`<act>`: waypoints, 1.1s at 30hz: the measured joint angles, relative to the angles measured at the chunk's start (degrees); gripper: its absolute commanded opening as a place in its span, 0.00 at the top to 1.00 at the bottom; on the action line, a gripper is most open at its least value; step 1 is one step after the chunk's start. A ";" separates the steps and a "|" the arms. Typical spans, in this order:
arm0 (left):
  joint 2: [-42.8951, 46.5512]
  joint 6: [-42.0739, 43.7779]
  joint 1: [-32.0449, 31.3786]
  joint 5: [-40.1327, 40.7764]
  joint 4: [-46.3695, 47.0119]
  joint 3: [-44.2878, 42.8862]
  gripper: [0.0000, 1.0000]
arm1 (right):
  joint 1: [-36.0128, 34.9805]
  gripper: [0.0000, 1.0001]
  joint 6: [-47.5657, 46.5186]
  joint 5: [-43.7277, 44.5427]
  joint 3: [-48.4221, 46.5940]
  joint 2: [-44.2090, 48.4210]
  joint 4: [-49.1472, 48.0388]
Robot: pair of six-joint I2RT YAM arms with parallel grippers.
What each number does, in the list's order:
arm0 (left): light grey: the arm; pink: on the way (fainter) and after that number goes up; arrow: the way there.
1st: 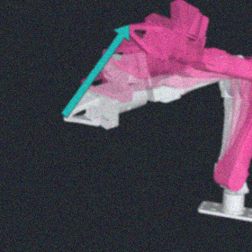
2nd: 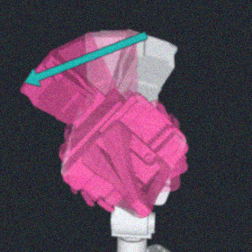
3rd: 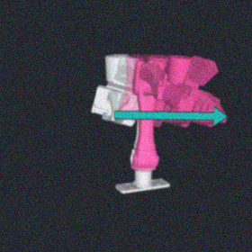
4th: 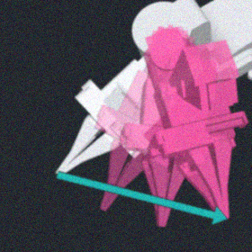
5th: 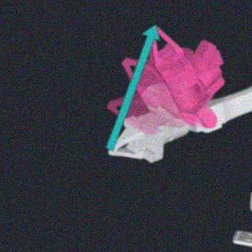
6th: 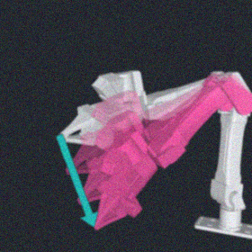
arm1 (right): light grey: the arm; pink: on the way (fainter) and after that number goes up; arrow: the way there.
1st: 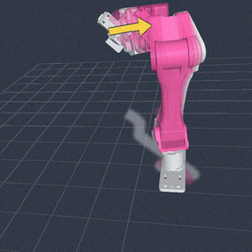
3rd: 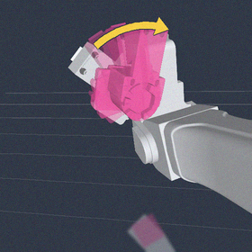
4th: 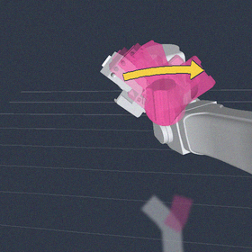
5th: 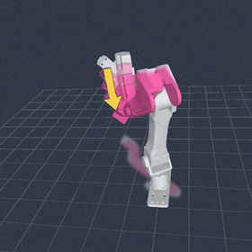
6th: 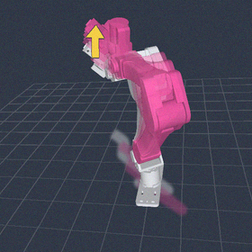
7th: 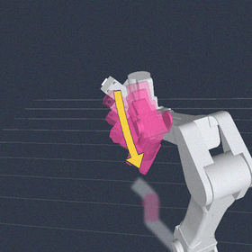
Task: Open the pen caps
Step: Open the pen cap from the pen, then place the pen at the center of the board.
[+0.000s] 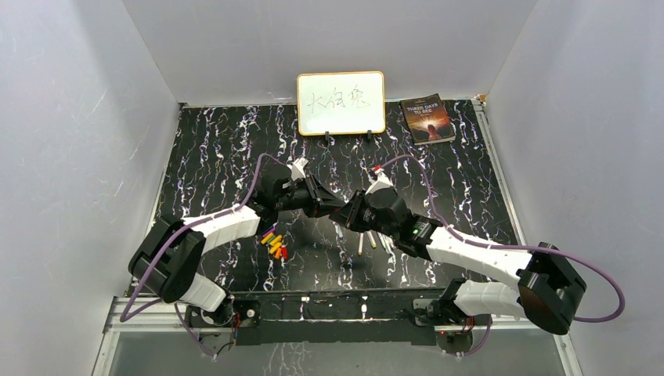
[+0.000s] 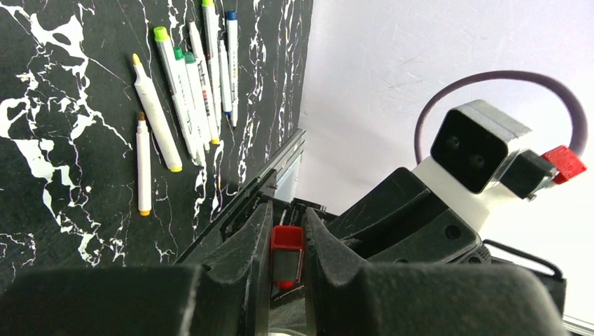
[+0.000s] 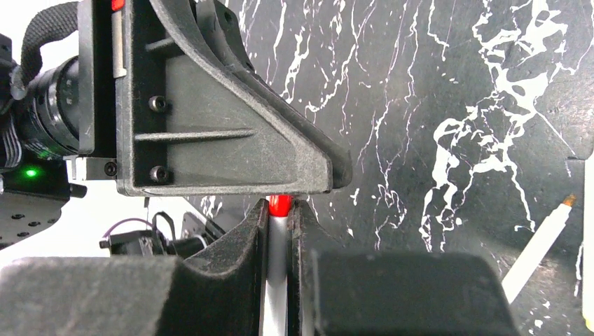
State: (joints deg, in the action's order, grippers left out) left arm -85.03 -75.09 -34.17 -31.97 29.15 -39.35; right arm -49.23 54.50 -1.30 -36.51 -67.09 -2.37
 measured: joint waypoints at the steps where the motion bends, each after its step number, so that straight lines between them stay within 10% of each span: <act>1: 0.00 -0.22 0.33 -0.24 0.00 0.09 1.00 | -0.90 1.00 0.59 1.84 0.42 0.00 -0.98; 18: -1.22 2.08 3.32 -5.42 -1.55 -2.89 1.00 | -5.55 1.00 2.78 12.17 0.83 -0.02 -4.83; 25: -14.03 8.33 14.69 4.17 -4.92 -26.38 1.00 | -20.04 1.00 2.99 -8.11 3.50 0.35 2.10; 33: -12.96 12.98 14.47 2.08 -8.72 -25.55 1.00 | -20.90 1.00 3.67 -9.49 3.67 0.63 5.92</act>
State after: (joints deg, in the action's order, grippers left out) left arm -98.00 -62.11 -19.70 -29.89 20.43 -64.90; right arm -70.13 58.17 -10.79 -32.84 -66.46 3.55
